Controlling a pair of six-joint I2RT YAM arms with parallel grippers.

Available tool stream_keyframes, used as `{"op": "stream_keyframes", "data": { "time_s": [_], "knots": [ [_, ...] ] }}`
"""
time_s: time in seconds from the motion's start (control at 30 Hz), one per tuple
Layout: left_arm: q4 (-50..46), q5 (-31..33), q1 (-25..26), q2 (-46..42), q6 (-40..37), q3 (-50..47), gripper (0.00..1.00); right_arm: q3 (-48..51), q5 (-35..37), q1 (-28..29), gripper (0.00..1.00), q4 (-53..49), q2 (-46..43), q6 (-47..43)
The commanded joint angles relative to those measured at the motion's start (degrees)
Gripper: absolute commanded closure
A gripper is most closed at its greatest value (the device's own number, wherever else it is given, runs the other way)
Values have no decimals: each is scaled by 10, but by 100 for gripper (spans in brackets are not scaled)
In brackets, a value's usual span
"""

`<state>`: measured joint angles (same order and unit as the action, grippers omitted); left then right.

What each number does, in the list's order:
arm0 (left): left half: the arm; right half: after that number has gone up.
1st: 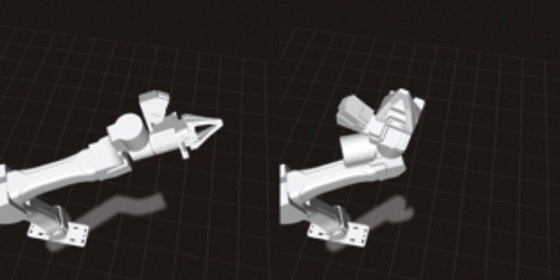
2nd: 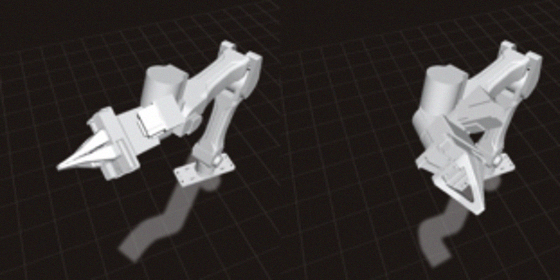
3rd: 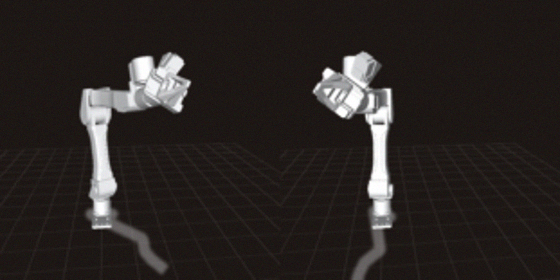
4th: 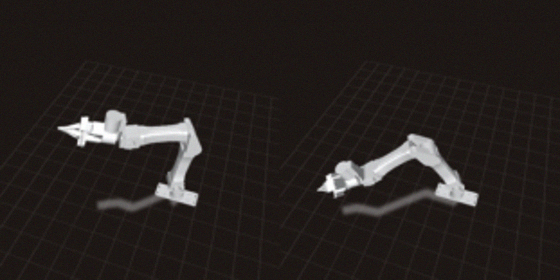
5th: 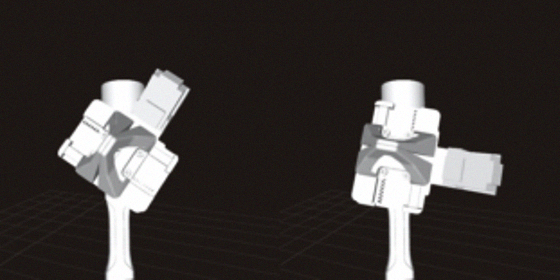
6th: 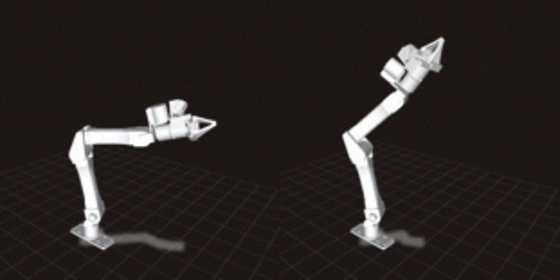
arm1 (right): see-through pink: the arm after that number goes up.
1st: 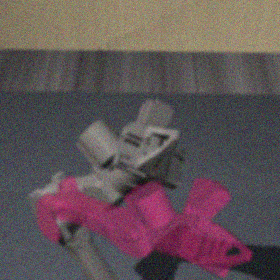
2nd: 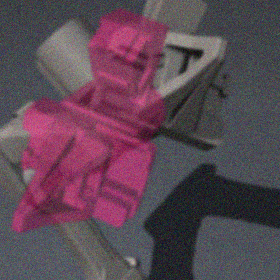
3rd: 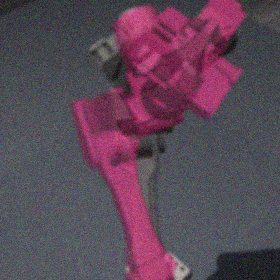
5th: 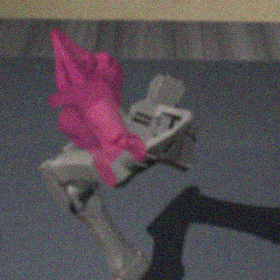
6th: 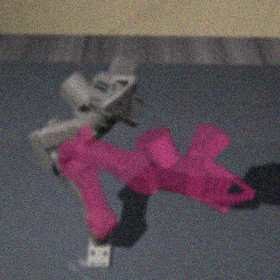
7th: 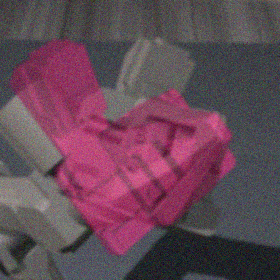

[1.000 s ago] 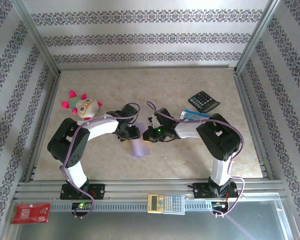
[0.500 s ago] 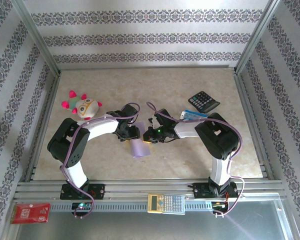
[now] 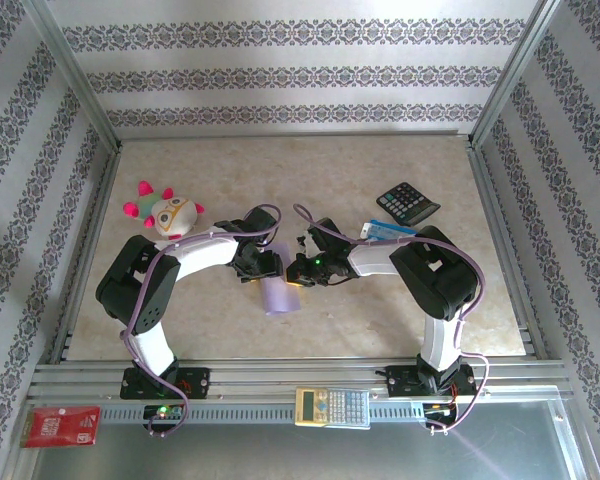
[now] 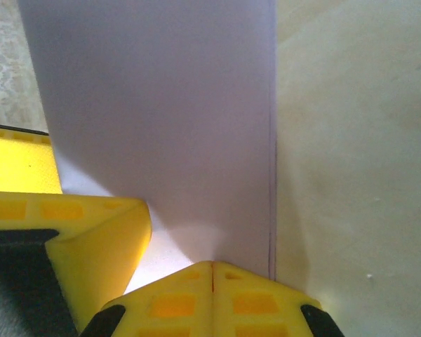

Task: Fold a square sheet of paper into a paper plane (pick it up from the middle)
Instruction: Hold the square sheet of paper at the center of the table, then first fold in half a square sheet of paper at the center of the table.

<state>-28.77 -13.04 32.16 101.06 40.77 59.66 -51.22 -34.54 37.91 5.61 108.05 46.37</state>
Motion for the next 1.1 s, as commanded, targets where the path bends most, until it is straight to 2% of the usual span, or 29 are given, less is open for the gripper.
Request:
{"op": "stream_keyframes", "data": {
  "time_s": [0.0,0.33,0.47,0.53,0.73,0.8,0.93,1.07],
  "knots": [
    [17,24,4,9,-3,7,40,29,71,10,100,-70,37,3],
    [-9,40,-5,-57,7,15,35,32,78,11,100,-68,39,7],
    [26,21,-4,-111,43,-15,35,31,78,12,100,-68,40,9],
    [57,3,-4,-134,61,-35,40,30,79,12,100,-68,40,9],
    [114,-76,-3,-118,90,-55,70,30,78,14,100,-69,42,11],
    [122,-83,-3,-107,96,-60,78,29,78,14,100,-69,42,11],
    [123,-74,-5,-88,94,-78,85,28,80,14,100,-70,42,11],
    [129,-69,-11,-78,92,-96,87,29,82,13,100,-73,43,12]
  ]
}}
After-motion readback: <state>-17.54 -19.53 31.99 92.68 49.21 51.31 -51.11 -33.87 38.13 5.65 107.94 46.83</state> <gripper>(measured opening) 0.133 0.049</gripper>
